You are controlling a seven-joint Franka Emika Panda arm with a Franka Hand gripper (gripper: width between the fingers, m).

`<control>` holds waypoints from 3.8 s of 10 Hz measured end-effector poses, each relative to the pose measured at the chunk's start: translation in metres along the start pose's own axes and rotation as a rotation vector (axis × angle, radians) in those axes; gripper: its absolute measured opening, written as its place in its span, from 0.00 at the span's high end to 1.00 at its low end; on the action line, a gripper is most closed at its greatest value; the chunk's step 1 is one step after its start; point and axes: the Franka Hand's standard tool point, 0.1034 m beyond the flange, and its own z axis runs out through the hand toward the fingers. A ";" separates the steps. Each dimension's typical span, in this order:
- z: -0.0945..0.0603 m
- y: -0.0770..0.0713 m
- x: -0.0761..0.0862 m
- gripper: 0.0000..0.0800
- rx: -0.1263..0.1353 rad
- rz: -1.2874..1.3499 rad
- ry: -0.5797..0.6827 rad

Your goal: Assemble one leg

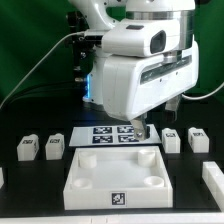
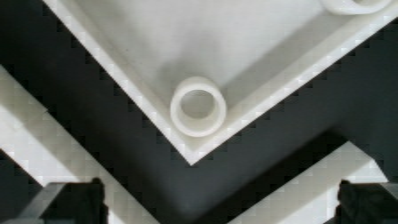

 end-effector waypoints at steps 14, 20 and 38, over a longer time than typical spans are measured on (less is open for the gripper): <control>0.000 0.000 0.000 0.19 0.000 0.000 0.000; 0.008 -0.019 -0.044 0.19 0.010 -0.390 -0.013; 0.104 -0.052 -0.121 0.92 0.071 -0.708 0.013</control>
Offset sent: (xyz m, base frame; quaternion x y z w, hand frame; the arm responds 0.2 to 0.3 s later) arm 0.0000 0.0000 0.0000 0.0000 0.0000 0.0000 1.0000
